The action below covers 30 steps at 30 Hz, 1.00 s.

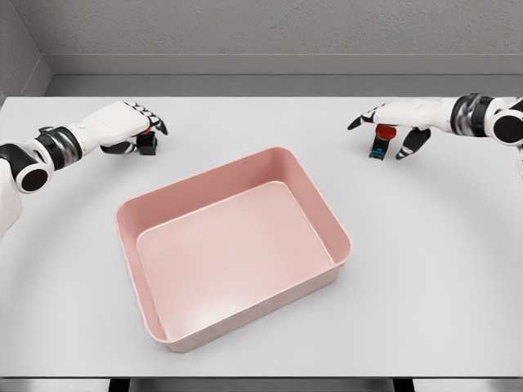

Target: Put the industrial switch in the basket with both arms

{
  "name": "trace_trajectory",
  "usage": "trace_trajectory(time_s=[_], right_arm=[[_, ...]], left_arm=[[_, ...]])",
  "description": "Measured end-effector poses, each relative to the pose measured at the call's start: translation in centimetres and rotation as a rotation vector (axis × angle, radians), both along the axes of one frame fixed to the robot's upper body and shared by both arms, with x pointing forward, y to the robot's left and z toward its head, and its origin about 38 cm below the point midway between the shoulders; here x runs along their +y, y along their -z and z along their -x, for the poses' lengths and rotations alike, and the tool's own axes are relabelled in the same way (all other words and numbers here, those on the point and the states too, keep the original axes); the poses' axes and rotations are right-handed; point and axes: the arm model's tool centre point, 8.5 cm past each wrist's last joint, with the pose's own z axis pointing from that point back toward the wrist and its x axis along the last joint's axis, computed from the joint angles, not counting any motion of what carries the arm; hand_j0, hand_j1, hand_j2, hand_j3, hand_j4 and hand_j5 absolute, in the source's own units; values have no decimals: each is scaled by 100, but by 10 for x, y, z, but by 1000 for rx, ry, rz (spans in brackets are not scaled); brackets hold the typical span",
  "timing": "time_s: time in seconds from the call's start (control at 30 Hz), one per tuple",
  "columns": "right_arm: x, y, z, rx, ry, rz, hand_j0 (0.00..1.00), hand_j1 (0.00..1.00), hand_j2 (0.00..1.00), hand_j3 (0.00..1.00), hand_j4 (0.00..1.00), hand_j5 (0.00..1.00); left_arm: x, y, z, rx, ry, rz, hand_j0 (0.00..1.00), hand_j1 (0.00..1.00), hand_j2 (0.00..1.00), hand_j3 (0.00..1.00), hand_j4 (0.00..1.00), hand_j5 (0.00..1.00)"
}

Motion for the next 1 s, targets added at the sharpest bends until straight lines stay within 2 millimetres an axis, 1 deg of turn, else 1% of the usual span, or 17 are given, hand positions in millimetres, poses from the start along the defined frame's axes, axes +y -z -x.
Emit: trace_trajectory(time_s=[0.13,0.2,0.37,0.5,0.53,0.67,0.83,0.93,1.0], right_arm=[[5,2,-1,1,-6,11,92,92,92,92,92,92],[3,4,-2,7,1,15,90,90,90,90,90,90],[0,4,-4,9,15,17,88,88,88,88,88,88],[-3,4,-5,10,25,18,86,86,86,86,86,86],[-3,4,-5,10,26,18,85,85,85,85,85,85],[-4,5,-5,13,30,18,75,75,75,75,75,75],[-5,6,-5,17,33,18,69,69,69,69,69,69],[-5,6,-5,17,33,18,65,65,65,65,65,65],[-5,6,-5,17,34,18,62,62,62,62,62,62]], left_arm=[[1,0,0,0,-1,3,45,45,45,45,45,45],[1,-1,0,-2,-2,6,40,40,40,40,40,40],[1,-5,0,-12,0,15,38,38,38,38,38,38],[-6,-11,0,-29,19,34,36,36,36,36,36,36],[-8,-13,0,-34,24,38,36,36,36,36,36,36],[-13,-23,2,-59,47,43,34,34,34,34,34,34],[-16,-36,5,-90,74,45,34,34,34,34,34,34],[-19,-47,9,-117,100,48,34,34,34,34,34,34],[-19,-58,12,-142,120,45,34,34,34,34,34,34]])
